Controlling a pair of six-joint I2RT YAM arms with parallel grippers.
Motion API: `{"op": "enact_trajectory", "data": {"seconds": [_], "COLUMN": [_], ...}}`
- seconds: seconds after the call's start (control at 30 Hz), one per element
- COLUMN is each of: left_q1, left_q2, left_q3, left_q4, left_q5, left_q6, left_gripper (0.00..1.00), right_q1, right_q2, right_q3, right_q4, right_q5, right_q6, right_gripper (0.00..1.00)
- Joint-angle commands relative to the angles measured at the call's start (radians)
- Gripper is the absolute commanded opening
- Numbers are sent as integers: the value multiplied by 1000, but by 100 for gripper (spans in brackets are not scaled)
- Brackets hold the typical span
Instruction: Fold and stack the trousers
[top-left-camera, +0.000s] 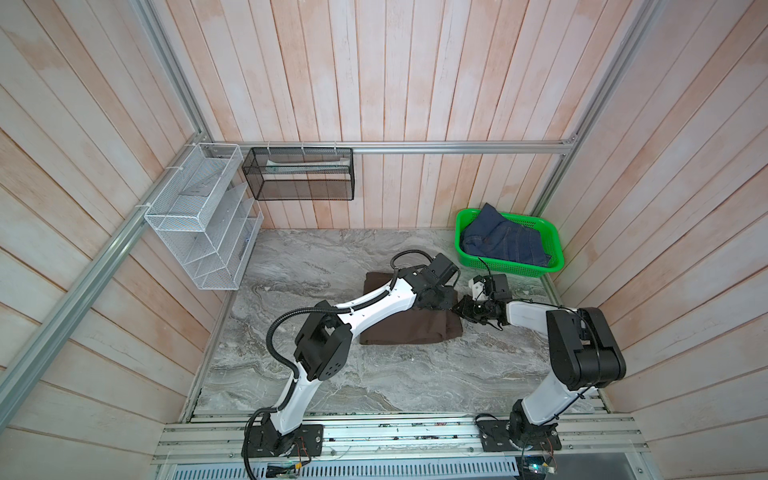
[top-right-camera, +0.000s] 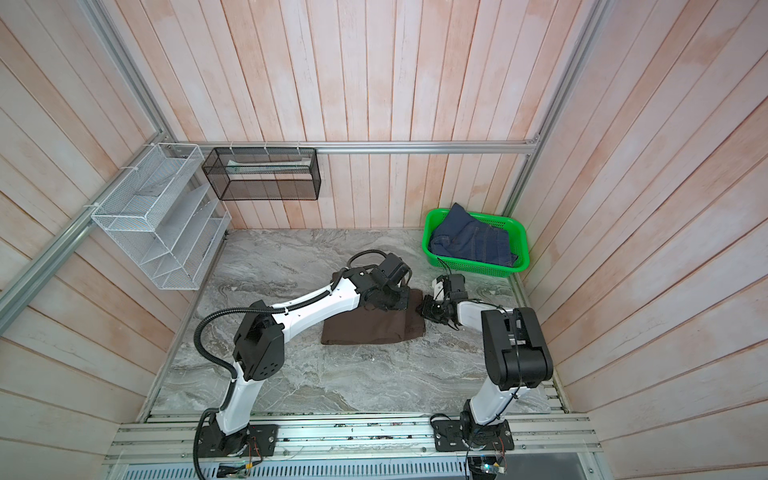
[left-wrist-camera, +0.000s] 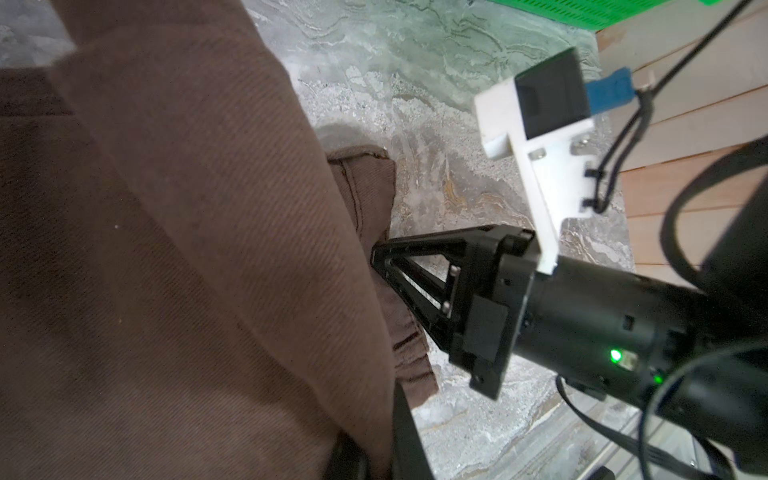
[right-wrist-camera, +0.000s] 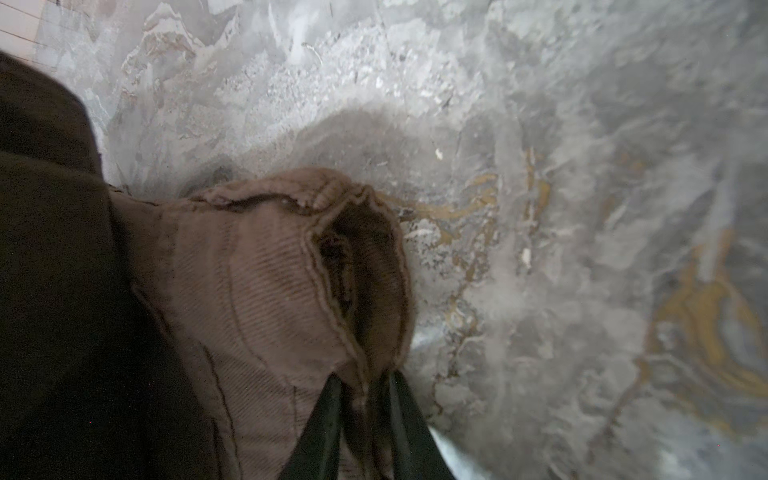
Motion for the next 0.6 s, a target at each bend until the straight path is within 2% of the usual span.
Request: {"op": "enact_trajectory", "data": {"seconds": [0.0, 0.17, 0.3, 0.5, 0.57], "left_q1": [-1, -1, -2, -2, -2], "left_q2": [56, 112, 167, 200, 203], "left_q3": [73, 151, 214, 226, 235], "left_q4": [2, -16, -43, -29, -26], "left_q5": [-24, -36, -5, 49, 57], "left_q6": [-18, -18, -14, -22, -21], "left_gripper": [0, 0, 0, 0, 9], "right_q1": [12, 13, 12, 13, 12], "right_q2": [30, 29, 27, 26, 25], "right_q3": [-38, -39, -35, -30, -29], "right_q4": [-83, -83, -86, -89, -90], "right_q5": [-12, -13, -14, -13, -13], "right_q6": [-13, -14, -17, -17, -15], "right_gripper": [23, 23, 23, 23, 23]}}
